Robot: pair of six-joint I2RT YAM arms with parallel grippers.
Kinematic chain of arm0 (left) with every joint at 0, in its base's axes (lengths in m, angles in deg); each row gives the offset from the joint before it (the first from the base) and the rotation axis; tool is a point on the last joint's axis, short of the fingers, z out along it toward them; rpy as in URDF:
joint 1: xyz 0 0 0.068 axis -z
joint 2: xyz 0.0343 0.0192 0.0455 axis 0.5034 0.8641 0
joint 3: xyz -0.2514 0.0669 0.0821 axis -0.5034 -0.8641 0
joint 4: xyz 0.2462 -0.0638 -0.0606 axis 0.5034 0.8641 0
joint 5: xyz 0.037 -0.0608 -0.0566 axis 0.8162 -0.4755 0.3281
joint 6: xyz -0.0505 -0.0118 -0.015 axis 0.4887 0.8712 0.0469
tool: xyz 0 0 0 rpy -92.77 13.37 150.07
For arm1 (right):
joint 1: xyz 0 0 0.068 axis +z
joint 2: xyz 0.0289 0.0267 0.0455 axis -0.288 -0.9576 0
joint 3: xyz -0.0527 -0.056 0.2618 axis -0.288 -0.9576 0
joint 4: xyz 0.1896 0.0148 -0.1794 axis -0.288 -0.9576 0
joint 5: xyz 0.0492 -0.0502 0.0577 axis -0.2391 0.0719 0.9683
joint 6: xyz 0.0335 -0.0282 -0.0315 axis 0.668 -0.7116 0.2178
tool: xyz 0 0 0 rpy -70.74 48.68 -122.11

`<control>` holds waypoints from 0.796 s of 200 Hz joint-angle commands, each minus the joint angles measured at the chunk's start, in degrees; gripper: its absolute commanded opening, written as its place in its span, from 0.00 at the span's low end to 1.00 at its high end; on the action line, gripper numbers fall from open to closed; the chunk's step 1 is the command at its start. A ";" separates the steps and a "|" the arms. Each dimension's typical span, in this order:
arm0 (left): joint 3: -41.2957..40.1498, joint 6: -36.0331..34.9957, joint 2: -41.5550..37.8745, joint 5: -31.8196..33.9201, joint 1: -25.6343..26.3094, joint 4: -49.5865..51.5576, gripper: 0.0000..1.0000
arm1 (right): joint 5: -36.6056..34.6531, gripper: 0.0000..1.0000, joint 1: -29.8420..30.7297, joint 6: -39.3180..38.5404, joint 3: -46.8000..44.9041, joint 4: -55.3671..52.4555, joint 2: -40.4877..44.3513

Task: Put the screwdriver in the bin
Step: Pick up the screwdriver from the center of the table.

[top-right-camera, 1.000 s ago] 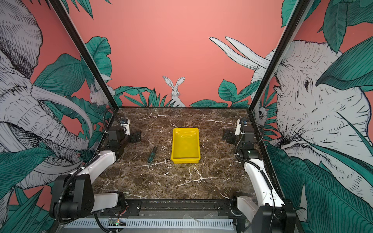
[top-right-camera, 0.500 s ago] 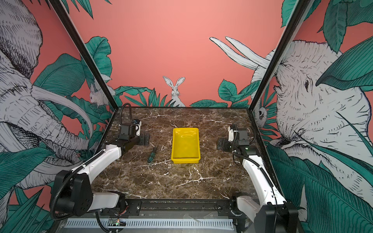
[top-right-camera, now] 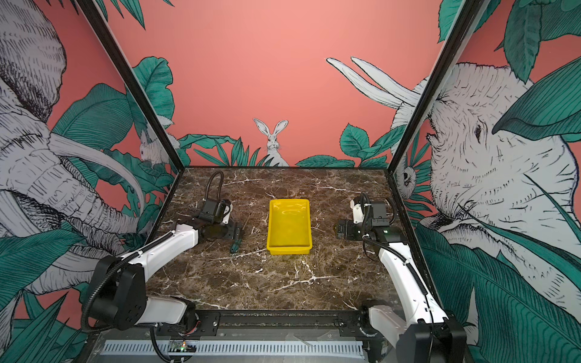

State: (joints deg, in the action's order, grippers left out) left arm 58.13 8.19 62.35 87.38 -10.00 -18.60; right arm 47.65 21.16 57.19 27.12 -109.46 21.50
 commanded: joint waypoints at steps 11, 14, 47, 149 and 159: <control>-0.89 2.50 1.41 -1.24 0.63 2.45 0.81 | 3.24 0.99 0.37 -2.57 1.59 -2.80 -0.32; -0.86 2.56 1.56 -1.31 0.68 2.44 0.81 | 3.25 0.99 0.34 -2.57 1.43 -2.79 -0.33; -1.12 3.22 3.22 -0.96 1.39 2.47 0.73 | 4.12 0.99 0.35 -2.07 -0.42 -0.57 -0.37; -0.42 5.52 7.63 -0.14 2.80 0.75 0.62 | 5.89 0.99 0.35 0.59 -4.10 2.85 -0.74; -0.33 5.53 8.01 -0.14 2.88 0.50 0.62 | 5.89 0.99 0.34 0.59 -4.17 2.77 -0.70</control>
State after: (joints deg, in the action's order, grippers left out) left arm 57.78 12.65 69.91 86.81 -7.61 -17.83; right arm 52.72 21.25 57.21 23.50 -107.88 20.41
